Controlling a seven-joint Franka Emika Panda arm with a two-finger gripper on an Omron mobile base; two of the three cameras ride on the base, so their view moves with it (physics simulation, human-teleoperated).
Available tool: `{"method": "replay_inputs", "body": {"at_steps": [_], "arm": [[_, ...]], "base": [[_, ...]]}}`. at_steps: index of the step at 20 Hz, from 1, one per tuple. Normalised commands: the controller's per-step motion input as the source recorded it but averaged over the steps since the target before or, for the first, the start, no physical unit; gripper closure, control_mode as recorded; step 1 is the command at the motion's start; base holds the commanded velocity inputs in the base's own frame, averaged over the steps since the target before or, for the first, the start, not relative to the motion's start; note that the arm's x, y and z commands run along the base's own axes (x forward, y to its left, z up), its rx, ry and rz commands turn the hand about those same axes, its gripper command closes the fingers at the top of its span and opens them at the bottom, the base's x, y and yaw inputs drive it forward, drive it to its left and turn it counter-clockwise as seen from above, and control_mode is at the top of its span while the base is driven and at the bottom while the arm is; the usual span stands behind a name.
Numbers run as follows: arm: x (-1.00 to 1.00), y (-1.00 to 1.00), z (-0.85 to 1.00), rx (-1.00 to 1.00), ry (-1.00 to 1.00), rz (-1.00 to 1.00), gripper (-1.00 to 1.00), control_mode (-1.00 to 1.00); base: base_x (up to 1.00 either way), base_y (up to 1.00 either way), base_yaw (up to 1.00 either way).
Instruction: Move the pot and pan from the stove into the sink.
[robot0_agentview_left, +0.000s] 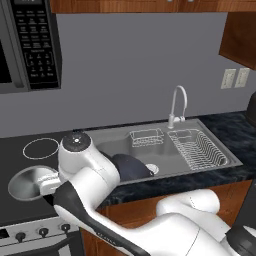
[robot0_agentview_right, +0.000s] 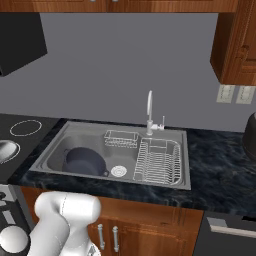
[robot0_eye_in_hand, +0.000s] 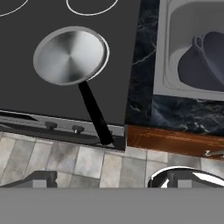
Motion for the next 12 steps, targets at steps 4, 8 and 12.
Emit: {"method": "replay_inputs", "body": {"at_steps": [4,8,12], "arm": [[-0.04,0.07,0.0,0.0,-0.01,0.0,-1.0,-1.0],[0.0,0.0,0.0,0.0,0.0,0.0,-1.0,-1.0],[0.0,0.0,-0.08,0.01,0.0,0.01,-1.0,-1.0]], "base": [[0.0,0.0,0.0],[0.0,0.0,0.0],[0.0,0.0,0.0]]}}
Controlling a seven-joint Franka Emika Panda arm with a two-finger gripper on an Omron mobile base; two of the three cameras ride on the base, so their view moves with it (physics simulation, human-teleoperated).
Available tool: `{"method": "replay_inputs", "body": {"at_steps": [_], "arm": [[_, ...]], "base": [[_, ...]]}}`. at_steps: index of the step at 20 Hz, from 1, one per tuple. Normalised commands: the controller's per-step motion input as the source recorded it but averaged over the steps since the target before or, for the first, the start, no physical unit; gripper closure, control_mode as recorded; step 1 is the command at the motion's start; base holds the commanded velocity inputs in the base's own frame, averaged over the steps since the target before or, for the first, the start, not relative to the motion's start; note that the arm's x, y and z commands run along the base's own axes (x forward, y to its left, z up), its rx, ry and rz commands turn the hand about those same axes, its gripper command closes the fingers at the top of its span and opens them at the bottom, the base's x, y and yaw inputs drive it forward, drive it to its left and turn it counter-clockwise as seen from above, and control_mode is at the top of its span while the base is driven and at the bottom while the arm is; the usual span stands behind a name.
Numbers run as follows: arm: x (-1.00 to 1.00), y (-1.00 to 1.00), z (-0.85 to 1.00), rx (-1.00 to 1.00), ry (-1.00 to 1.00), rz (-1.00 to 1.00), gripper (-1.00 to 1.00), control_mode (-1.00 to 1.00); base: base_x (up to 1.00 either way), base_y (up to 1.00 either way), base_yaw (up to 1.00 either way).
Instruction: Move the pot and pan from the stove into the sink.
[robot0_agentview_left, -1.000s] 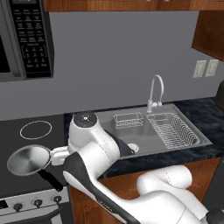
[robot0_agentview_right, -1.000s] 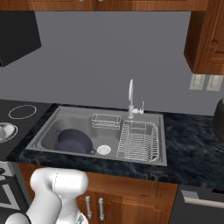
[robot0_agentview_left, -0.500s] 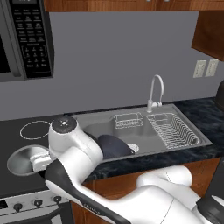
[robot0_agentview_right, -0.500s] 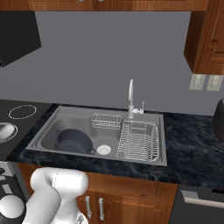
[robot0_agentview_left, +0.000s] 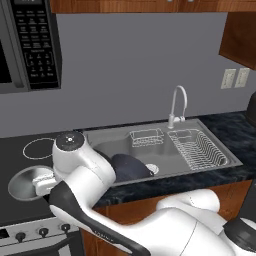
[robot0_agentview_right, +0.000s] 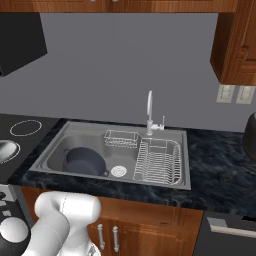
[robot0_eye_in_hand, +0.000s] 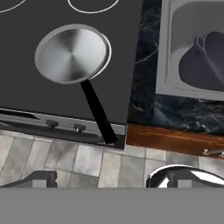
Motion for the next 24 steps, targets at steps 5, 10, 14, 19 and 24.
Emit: {"method": "replay_inputs", "body": {"at_steps": [5,10,14,19,24], "arm": [[0.04,0.03,-0.26,0.01,0.0,0.02,-1.0,-1.0],[0.06,0.05,-0.32,0.0,0.0,0.02,-1.0,-1.0],[0.1,0.0,-0.31,0.0,0.0,0.02,-1.0,-1.0],[0.19,0.03,-0.34,0.0,0.0,0.03,-1.0,-1.0],[0.28,0.06,-0.34,0.0,0.0,0.04,-1.0,-1.0]], "base": [[0.0,0.0,0.0],[0.0,0.0,0.0],[0.0,0.0,0.0],[0.0,0.0,0.0],[0.0,0.0,0.0]]}}
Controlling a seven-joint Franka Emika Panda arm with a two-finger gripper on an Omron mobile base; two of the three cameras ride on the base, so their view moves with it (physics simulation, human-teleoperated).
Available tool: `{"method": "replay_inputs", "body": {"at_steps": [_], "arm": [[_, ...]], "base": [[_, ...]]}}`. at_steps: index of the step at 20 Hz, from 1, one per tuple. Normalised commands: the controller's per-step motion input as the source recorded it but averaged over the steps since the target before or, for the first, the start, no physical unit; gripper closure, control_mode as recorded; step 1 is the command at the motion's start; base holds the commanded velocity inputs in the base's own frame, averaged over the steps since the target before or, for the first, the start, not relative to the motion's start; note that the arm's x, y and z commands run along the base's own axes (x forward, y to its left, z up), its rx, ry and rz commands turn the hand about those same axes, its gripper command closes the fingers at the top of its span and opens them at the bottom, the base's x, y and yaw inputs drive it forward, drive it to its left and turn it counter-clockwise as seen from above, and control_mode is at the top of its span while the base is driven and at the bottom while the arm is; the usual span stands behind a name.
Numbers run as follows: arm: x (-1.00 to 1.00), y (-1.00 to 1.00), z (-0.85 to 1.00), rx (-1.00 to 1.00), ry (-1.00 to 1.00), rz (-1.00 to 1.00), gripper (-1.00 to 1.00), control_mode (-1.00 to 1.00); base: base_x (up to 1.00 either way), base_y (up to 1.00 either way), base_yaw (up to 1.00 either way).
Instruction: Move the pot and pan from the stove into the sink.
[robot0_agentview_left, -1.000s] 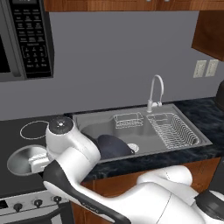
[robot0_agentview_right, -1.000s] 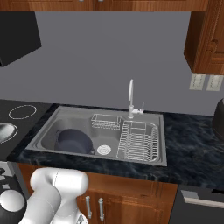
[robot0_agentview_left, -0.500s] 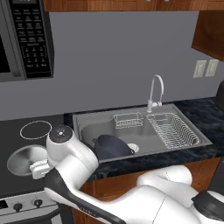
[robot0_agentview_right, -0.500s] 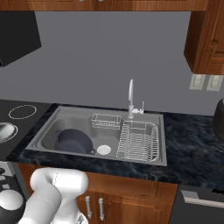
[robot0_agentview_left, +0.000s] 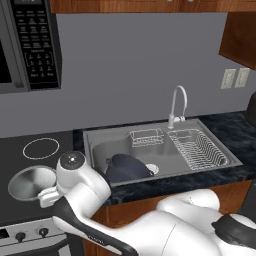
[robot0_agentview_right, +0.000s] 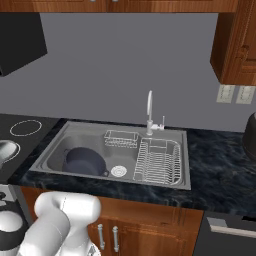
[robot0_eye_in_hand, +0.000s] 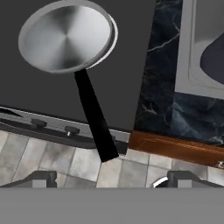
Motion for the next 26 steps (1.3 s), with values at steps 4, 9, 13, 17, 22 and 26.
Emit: {"method": "replay_inputs", "body": {"at_steps": [4,9,13,17,22,26], "arm": [[0.29,0.13,-0.4,0.0,0.0,0.04,-1.0,-1.0],[0.22,0.17,-0.42,0.0,0.0,0.03,-1.0,-1.0],[0.02,0.09,-0.23,0.0,0.0,0.03,-1.0,-1.0],[0.0,0.0,0.0,0.0,0.0,0.0,-1.0,-1.0],[0.0,0.0,-0.02,0.0,0.0,0.0,-1.0,-1.0],[0.0,0.0,-0.21,0.0,0.01,0.0,-1.0,-1.0]], "base": [[0.0,0.0,0.0],[0.0,0.0,0.0],[0.0,0.0,0.0],[0.0,0.0,0.0],[0.0,0.0,0.0],[0.0,0.0,0.0]]}}
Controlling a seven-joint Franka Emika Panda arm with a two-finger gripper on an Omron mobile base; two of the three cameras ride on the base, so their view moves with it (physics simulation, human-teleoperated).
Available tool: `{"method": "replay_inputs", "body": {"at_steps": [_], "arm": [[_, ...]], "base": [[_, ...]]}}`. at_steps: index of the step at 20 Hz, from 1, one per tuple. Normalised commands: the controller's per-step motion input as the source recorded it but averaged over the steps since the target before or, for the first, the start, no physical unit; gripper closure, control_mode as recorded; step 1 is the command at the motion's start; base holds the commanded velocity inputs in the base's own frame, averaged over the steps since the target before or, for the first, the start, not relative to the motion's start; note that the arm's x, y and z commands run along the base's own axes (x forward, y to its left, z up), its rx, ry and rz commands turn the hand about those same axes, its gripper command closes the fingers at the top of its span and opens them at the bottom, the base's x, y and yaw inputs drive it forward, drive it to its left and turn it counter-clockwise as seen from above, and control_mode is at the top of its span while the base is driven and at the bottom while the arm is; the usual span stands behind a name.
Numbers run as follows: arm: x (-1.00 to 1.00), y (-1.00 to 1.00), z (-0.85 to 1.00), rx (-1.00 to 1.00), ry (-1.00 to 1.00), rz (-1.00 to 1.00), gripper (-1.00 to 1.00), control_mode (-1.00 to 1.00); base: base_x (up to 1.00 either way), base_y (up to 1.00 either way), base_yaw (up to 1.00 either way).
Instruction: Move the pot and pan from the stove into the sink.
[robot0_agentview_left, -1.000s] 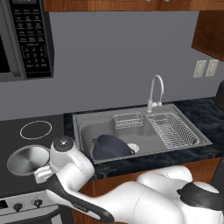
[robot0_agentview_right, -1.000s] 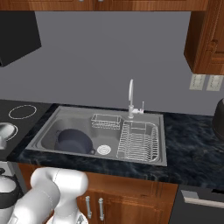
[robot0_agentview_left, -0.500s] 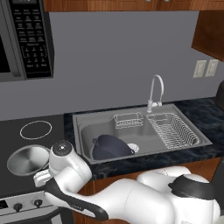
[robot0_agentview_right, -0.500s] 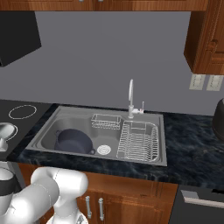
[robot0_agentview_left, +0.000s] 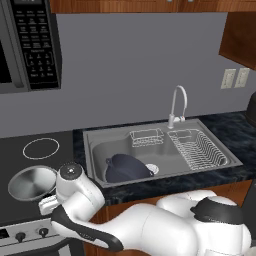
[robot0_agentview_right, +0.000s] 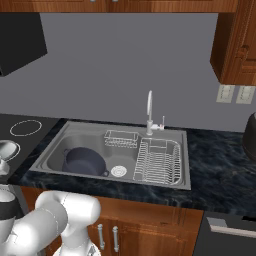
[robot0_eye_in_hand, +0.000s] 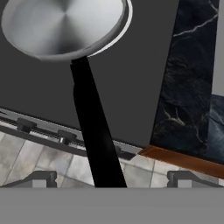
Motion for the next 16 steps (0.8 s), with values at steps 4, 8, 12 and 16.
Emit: {"method": "replay_inputs", "body": {"at_steps": [4,8,12,16], "arm": [[0.0,0.02,-0.24,-0.01,0.0,0.0,-1.0,-1.0],[0.0,0.0,-0.19,0.0,0.0,0.0,-1.0,-1.0],[0.0,0.0,-0.12,0.0,0.0,0.0,-1.0,-1.0],[0.0,0.0,-0.01,0.0,0.0,0.0,-1.0,-1.0]], "base": [[0.0,0.0,0.0],[0.0,0.0,0.0],[0.0,0.0,0.0],[0.0,0.0,0.0]]}}
